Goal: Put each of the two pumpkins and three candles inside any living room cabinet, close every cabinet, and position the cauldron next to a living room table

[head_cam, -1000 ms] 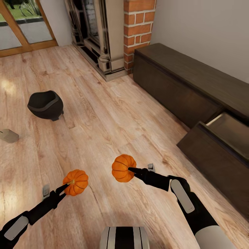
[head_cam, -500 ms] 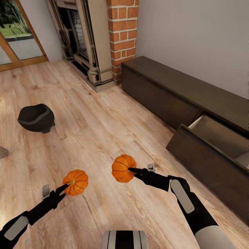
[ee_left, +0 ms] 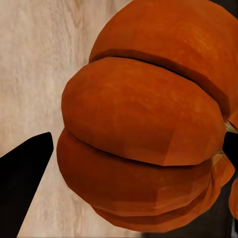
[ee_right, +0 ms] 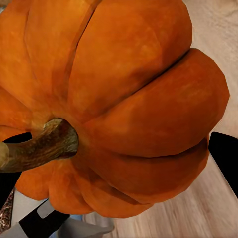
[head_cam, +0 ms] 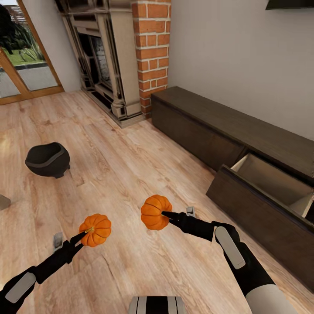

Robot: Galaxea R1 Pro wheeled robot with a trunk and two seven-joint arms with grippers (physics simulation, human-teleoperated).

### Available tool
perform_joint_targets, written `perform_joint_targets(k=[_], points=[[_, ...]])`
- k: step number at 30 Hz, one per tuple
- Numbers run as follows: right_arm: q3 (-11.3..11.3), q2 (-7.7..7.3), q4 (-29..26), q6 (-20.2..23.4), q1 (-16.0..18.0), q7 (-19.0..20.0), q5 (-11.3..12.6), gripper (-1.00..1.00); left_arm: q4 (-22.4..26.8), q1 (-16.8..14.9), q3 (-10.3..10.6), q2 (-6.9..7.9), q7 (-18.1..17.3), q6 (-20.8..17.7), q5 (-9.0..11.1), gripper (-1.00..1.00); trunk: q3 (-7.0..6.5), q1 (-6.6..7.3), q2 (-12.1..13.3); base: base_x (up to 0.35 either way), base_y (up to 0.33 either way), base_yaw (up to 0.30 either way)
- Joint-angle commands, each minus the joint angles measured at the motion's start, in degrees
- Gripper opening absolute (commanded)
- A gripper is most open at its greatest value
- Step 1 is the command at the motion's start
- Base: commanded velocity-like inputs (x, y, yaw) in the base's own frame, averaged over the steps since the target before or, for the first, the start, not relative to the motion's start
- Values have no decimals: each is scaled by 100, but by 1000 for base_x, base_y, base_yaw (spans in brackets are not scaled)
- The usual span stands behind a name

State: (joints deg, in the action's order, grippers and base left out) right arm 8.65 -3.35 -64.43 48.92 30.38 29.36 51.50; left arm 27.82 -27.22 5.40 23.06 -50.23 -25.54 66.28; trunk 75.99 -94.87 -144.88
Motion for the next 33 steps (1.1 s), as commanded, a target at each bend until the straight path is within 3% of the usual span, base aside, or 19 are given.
perform_joint_targets(k=[1, 33], points=[[5, -5, 1, 12, 3, 17, -8, -100, -4, -3, 29, 6, -6, -39, 52, -100, -28, 3, 0, 0, 0, -63], [5, -6, 1, 12, 3, 17, -8, -100, -4, -1, 32, 5, -7, -39, 52, -100, -1020, 86, 43, 0, 0, -18]])
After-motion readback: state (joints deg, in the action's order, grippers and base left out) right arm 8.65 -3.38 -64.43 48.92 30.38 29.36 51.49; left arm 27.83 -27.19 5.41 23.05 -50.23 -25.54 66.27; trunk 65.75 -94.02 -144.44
